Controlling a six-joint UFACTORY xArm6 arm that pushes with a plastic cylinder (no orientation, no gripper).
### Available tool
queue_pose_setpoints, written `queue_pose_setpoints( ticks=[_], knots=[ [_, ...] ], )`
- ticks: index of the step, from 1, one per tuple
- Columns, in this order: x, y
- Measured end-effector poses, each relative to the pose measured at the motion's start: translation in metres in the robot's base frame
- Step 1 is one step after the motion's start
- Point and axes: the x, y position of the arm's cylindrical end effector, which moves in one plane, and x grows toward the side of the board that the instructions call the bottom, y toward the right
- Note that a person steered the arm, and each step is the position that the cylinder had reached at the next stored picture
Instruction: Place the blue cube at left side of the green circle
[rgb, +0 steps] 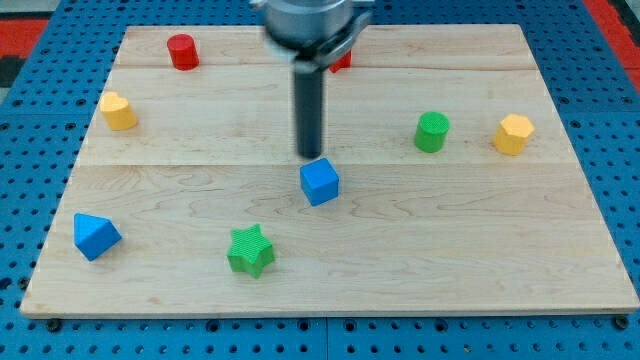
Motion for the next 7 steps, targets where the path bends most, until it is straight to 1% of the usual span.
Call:
queue_pose_setpoints(
  ticks=[1, 3, 4, 5, 7],
  knots=[
    [0.026, 0.0],
    [0.052, 0.019],
    [0.043, 0.044],
    [0.023, 0.074],
    [0.017, 0.118]
  ],
)
